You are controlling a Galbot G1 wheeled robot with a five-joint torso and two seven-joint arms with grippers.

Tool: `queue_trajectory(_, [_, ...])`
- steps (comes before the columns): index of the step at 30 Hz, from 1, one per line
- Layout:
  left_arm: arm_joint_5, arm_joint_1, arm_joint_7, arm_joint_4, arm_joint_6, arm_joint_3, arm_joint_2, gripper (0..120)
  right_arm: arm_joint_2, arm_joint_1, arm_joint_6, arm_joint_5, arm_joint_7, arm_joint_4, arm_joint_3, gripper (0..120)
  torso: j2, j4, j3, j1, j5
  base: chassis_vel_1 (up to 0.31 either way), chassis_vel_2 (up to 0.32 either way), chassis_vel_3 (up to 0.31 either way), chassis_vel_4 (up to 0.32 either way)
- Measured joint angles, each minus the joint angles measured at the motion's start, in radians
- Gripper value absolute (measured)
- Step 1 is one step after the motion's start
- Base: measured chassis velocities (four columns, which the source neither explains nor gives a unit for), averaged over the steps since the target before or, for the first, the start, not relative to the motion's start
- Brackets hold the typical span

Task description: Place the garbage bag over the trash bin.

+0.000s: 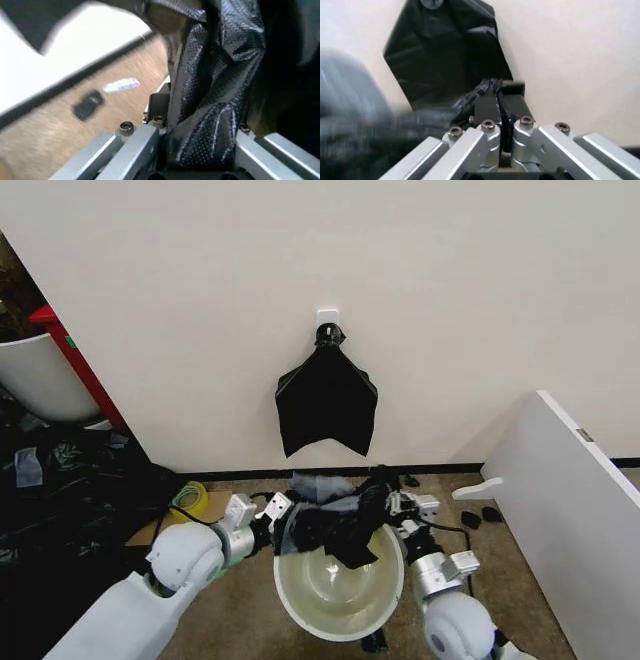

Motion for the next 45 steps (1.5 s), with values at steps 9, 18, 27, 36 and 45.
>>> queue_trajectory(9, [-0.194,-0.01,-0.044,-0.002,-0.009,-0.152,-0.066,1,0.017,-0.083,0.014,0.004,-0.003,0.046,-0.027,0,0.0,0.0001,0.0,0.0,-0.0006,0.0,0.0,0.0,0.0])
queue_trajectory(18, [-0.31,-0.042,-0.138,0.033,-0.014,-0.242,-0.081,1,0.021,-0.149,0.157,-0.016,-0.206,0.024,-0.071,0,0.0,0.0001,0.0,0.0,-0.0005,0.0,0.0,0.0,0.0])
queue_trajectory(27, [-0.361,-0.049,-0.153,0.039,0.006,-0.272,-0.107,1,0.015,-0.126,0.234,-0.143,-0.375,-0.13,-0.071,0,0.0,0.0001,0.0,0.0,-0.0002,0.0,0.0,0.0,0.0])
queue_trajectory(36, [-0.372,-0.036,-0.157,0.009,0.021,-0.276,-0.099,1,0.043,-0.057,0.379,-0.464,-0.414,-0.338,0.074,6,0.0,0.0002,0.0,0.0,-0.0003,0.0,0.0,0.0,0.0])
queue_trajectory(45, [-0.303,-0.028,-0.157,-0.001,-0.022,-0.244,-0.073,1,0.017,-0.104,0.541,-0.351,-0.755,-0.317,0.282,39,0.0,-0.0001,0.0,0.0,0.0001,0.0,0.0,0.0,0.0])
